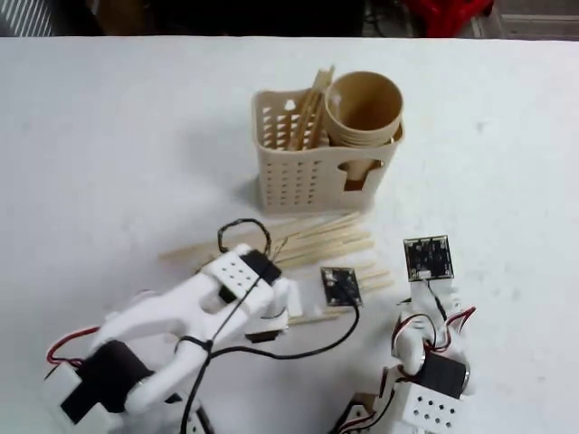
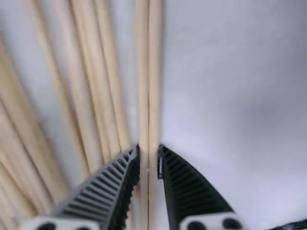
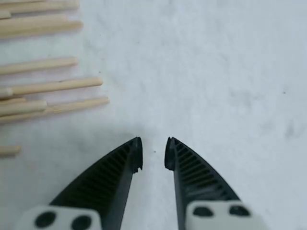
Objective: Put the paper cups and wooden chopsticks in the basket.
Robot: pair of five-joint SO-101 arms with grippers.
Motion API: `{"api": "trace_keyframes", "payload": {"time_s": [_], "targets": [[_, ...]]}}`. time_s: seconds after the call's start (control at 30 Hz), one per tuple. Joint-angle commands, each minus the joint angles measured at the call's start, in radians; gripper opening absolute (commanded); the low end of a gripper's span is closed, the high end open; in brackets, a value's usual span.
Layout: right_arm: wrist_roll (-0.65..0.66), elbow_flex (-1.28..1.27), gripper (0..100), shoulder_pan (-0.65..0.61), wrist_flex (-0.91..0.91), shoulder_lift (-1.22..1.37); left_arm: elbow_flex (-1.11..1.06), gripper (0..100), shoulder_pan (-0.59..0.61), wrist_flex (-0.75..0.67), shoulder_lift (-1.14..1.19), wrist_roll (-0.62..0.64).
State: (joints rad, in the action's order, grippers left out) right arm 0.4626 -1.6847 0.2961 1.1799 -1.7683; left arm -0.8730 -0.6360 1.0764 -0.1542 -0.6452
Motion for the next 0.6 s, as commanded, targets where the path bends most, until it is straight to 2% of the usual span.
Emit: {"api": "trace_keyframes", "payload": {"time_s": [0.0,0.33,0.57], "targets": [[0.011,-0.006,9.8,0.005,0.004,-0.007,0.029,5,0.068,0.008,0.004,0.006],[0.011,-0.006,9.8,0.005,0.004,-0.007,0.124,5,0.240,0.000,0.002,0.014],[0.011,-0.006,9.8,0.005,0.004,-0.007,0.198,6,0.259,0.028,-0.004,0.015]]}}
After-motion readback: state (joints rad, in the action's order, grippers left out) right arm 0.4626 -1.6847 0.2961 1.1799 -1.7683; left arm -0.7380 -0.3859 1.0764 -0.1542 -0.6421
